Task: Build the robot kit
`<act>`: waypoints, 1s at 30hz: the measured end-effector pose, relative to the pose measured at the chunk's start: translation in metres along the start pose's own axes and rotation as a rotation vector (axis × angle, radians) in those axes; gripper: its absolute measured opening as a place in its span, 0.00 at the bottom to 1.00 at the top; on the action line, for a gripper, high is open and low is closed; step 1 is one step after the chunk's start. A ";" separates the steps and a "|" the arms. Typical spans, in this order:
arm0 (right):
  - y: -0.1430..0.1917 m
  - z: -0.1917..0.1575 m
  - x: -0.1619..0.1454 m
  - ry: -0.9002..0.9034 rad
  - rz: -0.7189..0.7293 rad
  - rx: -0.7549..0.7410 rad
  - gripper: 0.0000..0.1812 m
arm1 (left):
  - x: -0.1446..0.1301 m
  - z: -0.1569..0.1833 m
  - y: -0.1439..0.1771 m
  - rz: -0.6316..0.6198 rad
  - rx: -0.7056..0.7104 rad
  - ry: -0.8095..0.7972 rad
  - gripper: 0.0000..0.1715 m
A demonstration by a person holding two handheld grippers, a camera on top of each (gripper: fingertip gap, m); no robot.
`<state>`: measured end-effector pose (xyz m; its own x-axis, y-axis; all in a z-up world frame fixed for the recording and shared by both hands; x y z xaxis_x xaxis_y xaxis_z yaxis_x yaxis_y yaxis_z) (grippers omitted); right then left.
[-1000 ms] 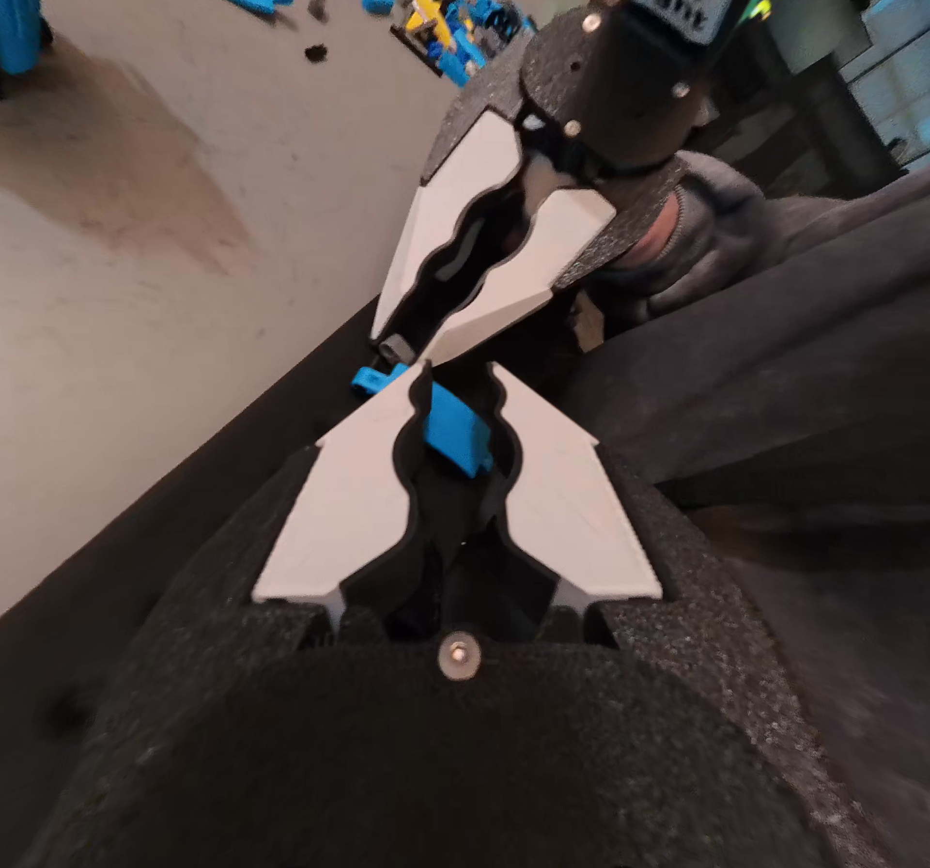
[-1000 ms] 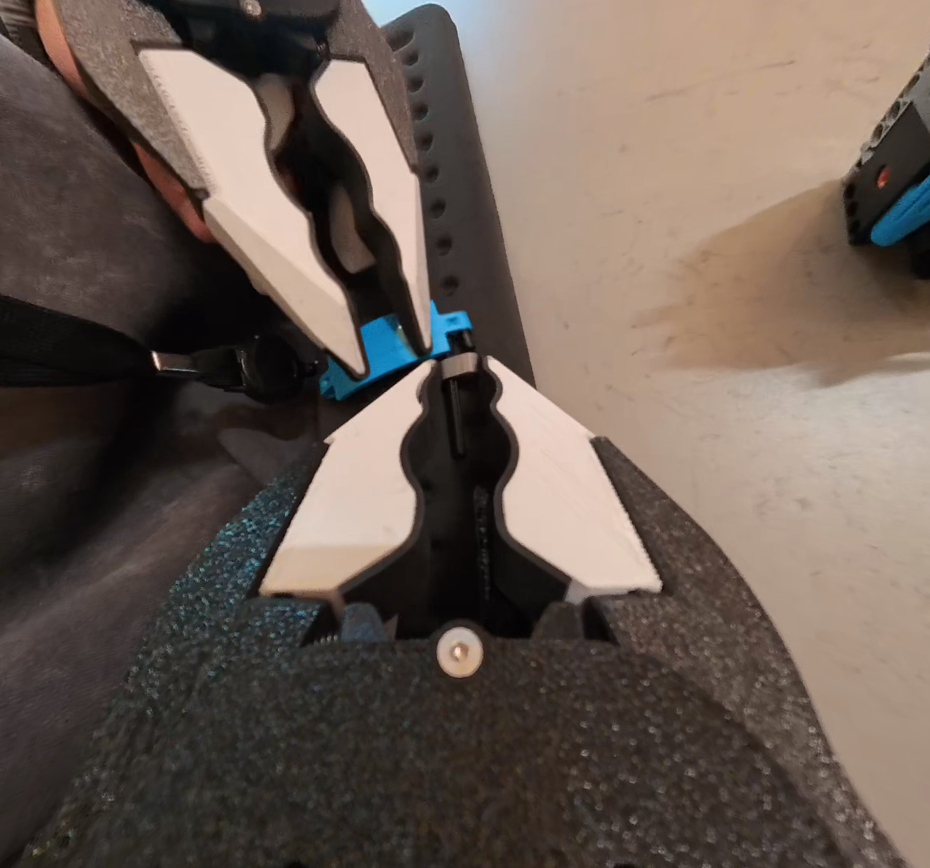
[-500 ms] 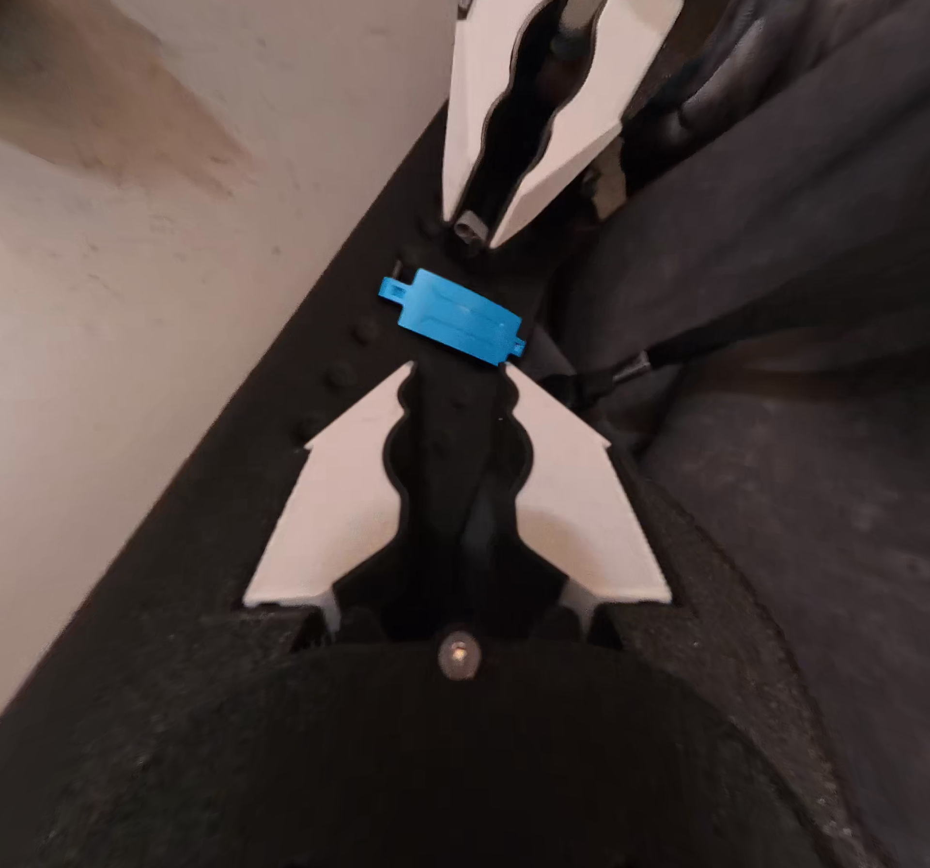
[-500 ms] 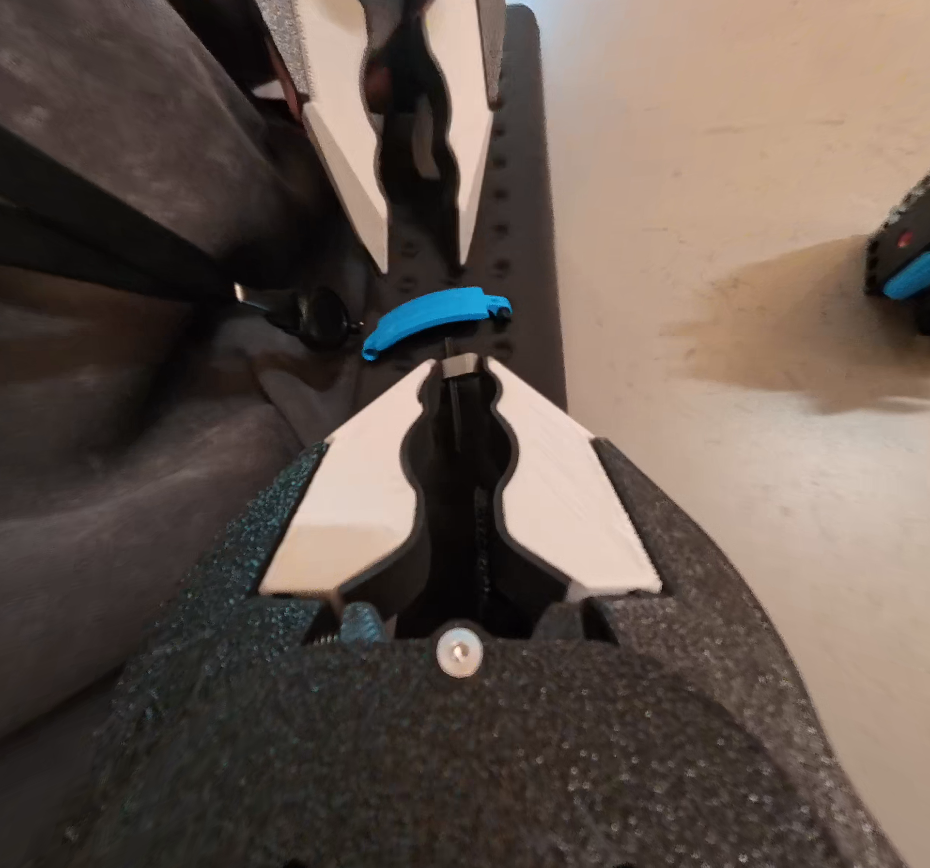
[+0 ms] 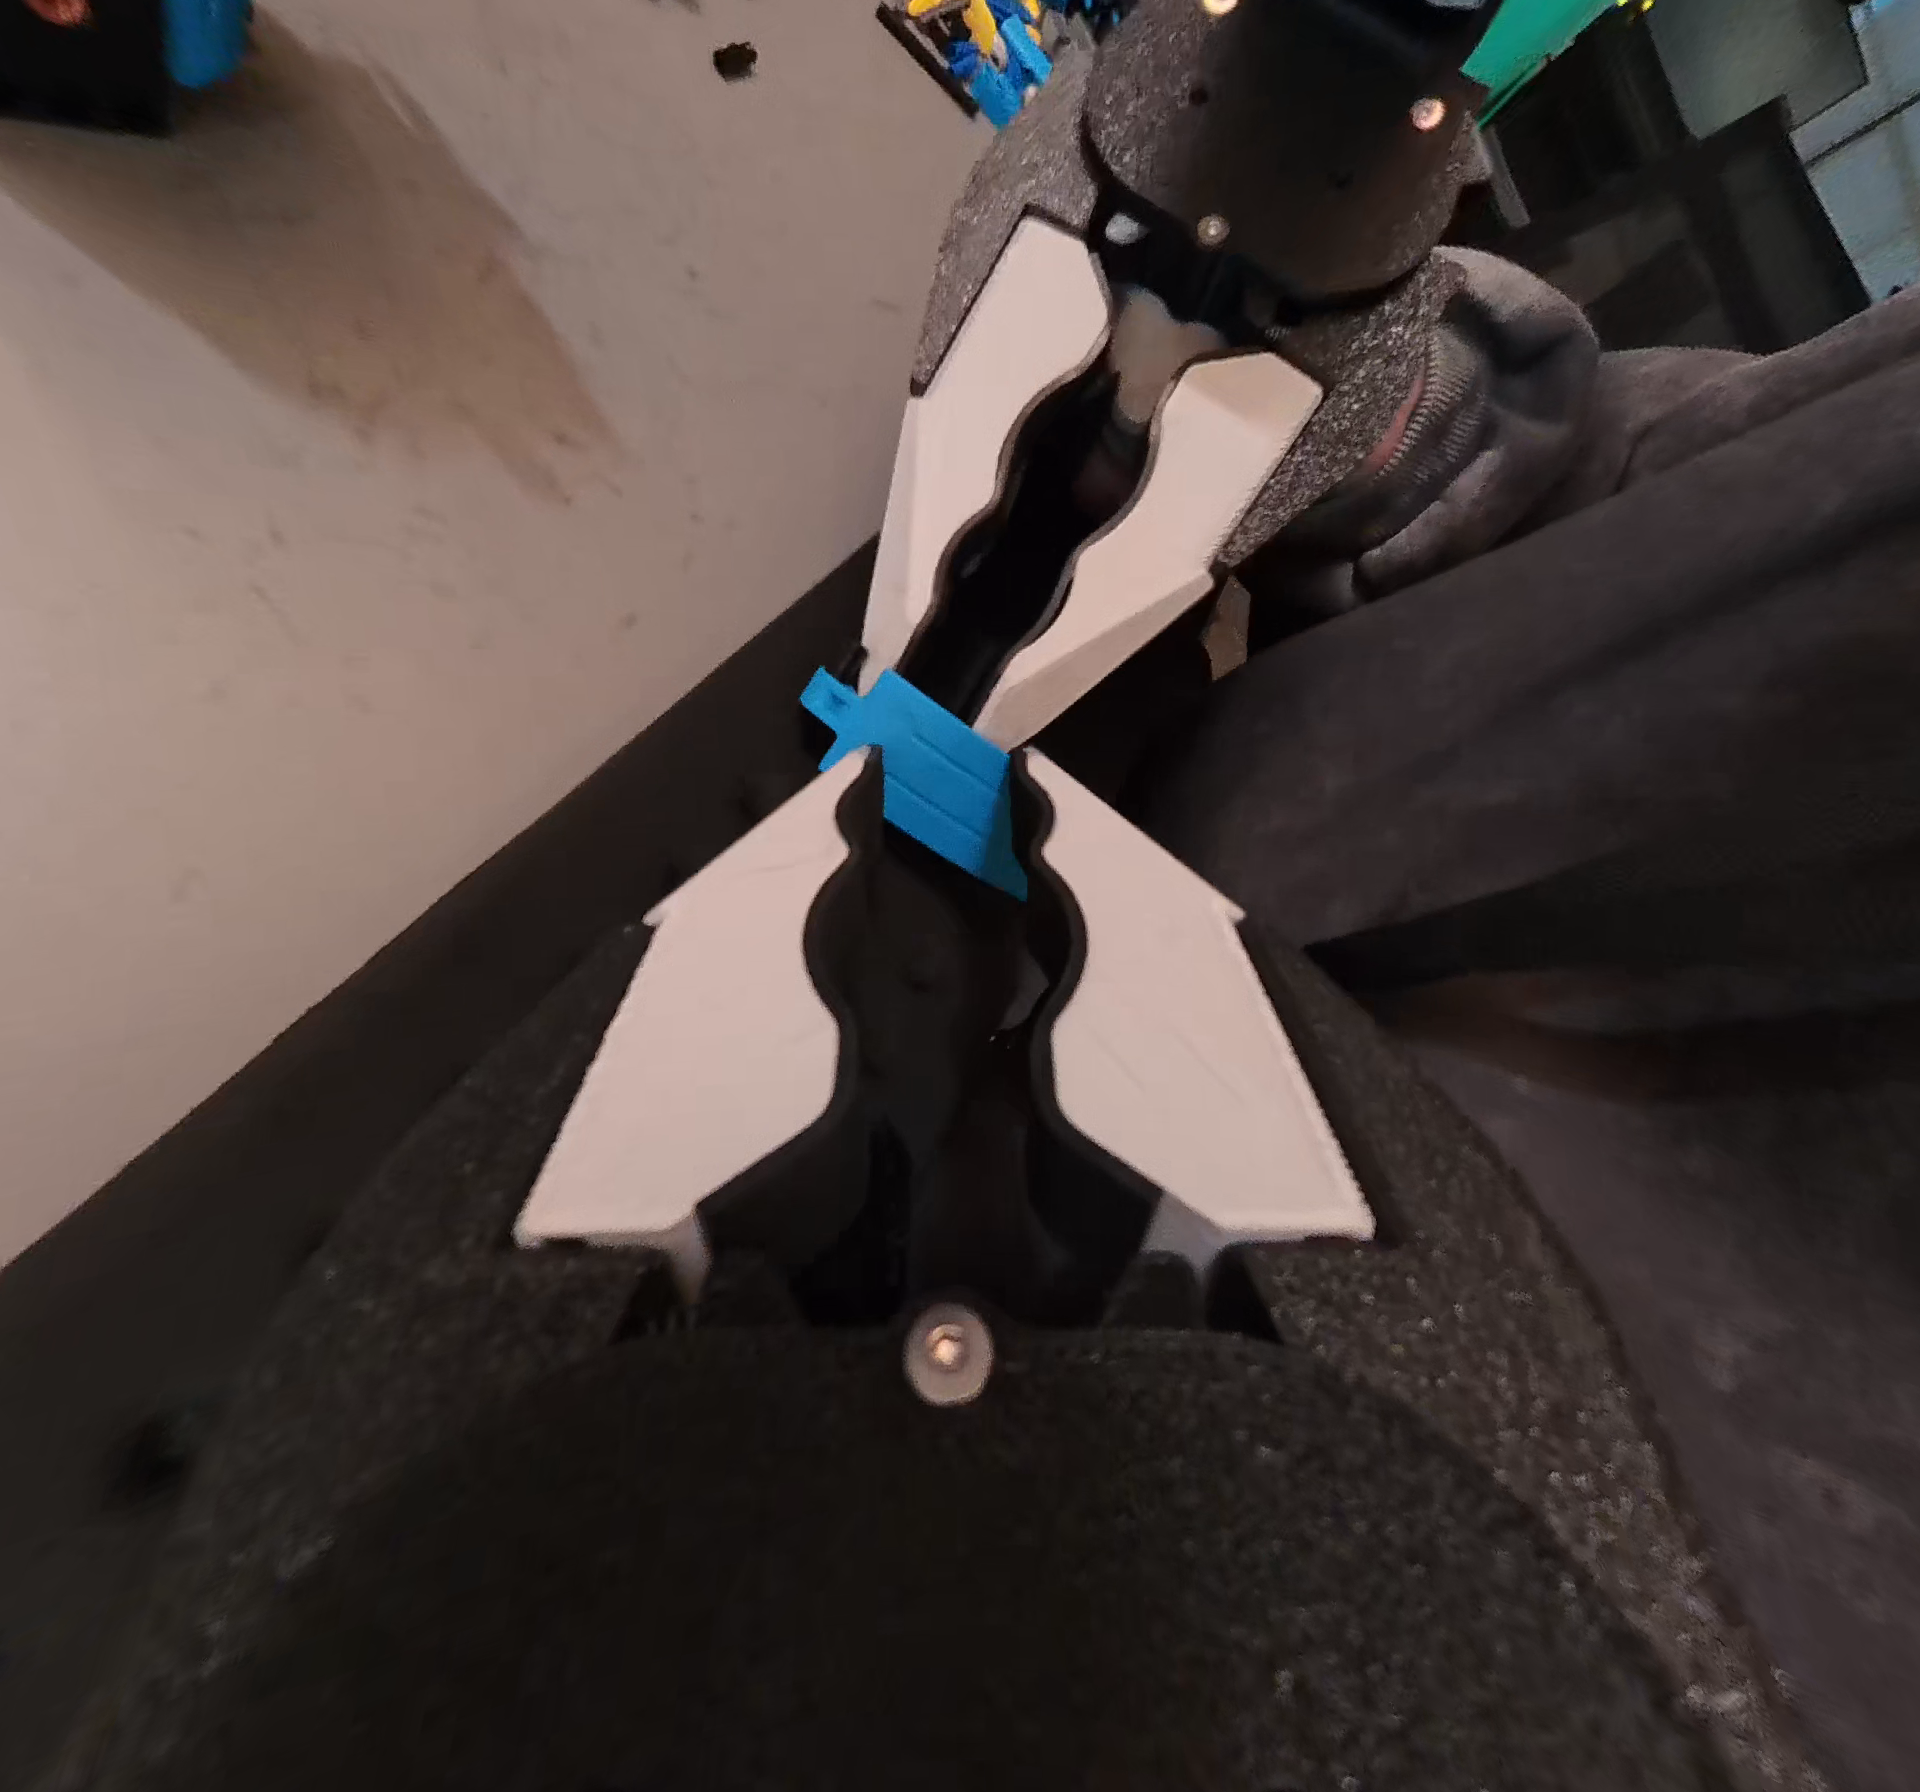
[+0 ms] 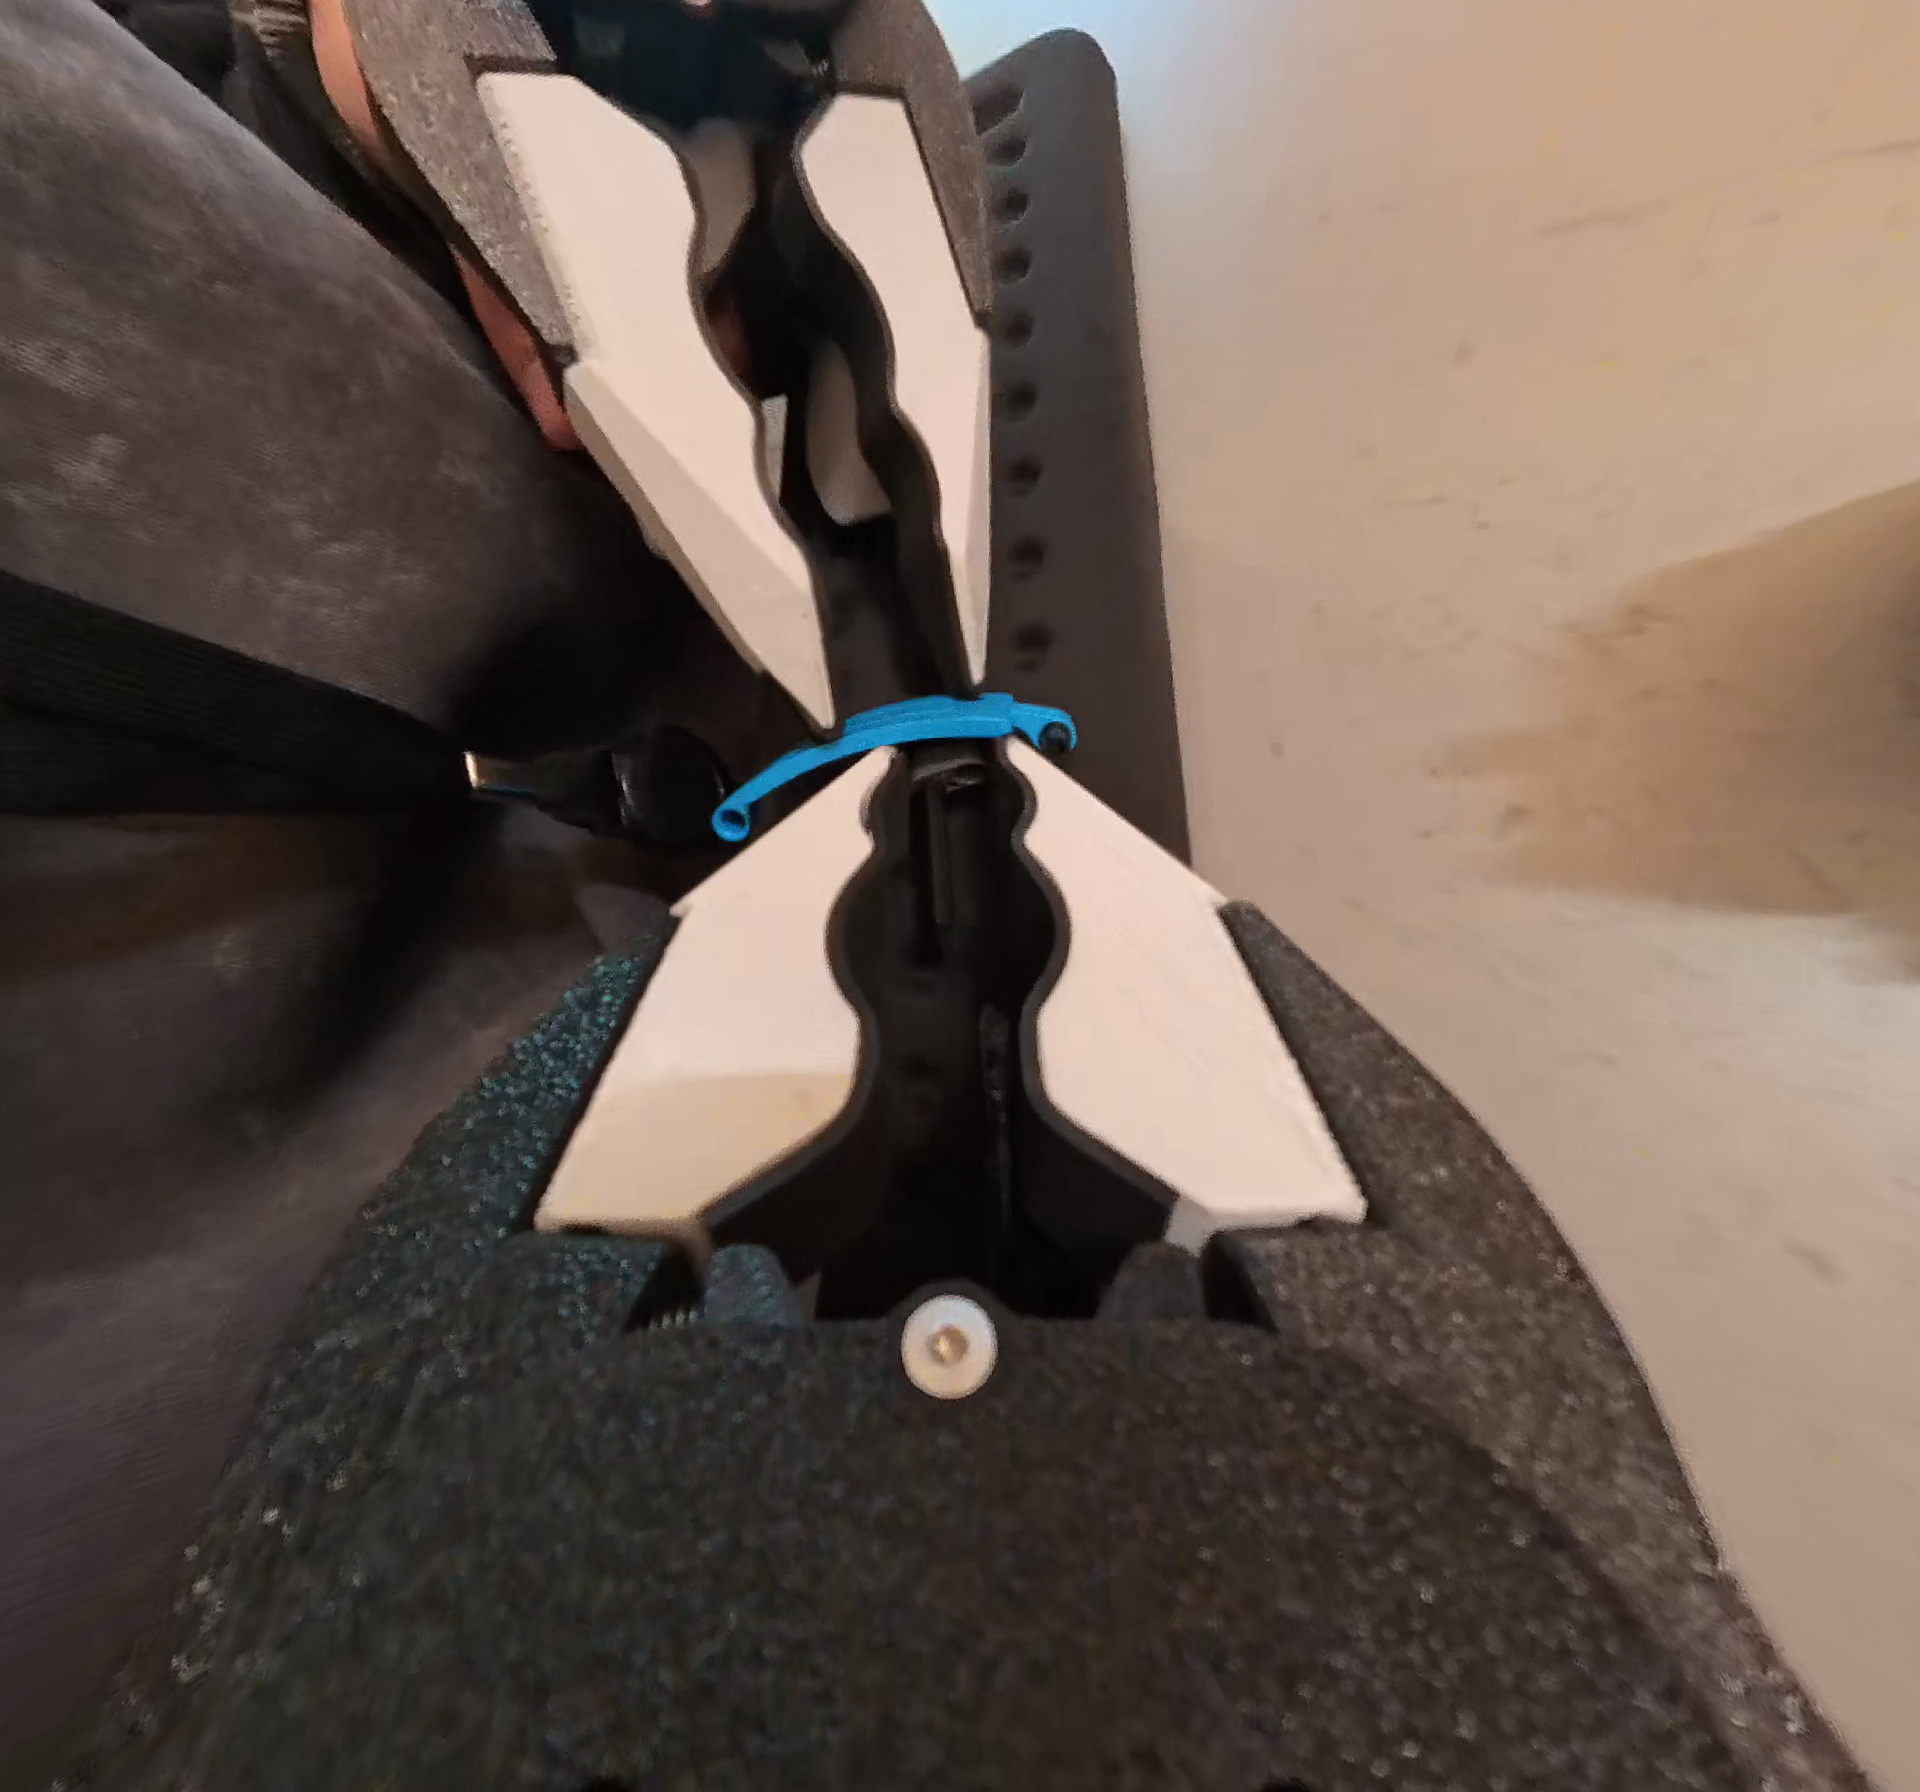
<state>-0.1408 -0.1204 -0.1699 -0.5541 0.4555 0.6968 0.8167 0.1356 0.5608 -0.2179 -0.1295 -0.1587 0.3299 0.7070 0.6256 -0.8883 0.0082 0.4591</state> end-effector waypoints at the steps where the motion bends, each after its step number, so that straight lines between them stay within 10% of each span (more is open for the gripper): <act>1: 0.000 0.000 0.000 -0.007 0.000 0.006 0.08 | 0.001 0.002 0.000 0.006 0.002 -0.007 0.14; 20: -0.020 0.013 0.018 -0.064 -0.016 0.044 0.08 | -0.010 -0.016 0.019 0.088 0.213 0.022 0.19; 30: 0.028 0.006 0.053 -0.030 0.406 0.312 0.08 | 0.050 -0.001 0.036 0.374 -0.071 0.113 0.19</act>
<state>-0.1462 -0.0870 -0.1196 -0.1809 0.5502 0.8152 0.9769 0.1963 0.0843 -0.2340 -0.0936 -0.1112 -0.0546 0.7434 0.6666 -0.9616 -0.2188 0.1653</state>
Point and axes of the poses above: each gripper's, where its closed fingertips meet, y back along the fingers, x out of its top, z = x × y across the jaws, the point moved 5 cm from there along y, back along the fingers, and after that the axes turned 1 degree about -y, right-handed, at the moved point
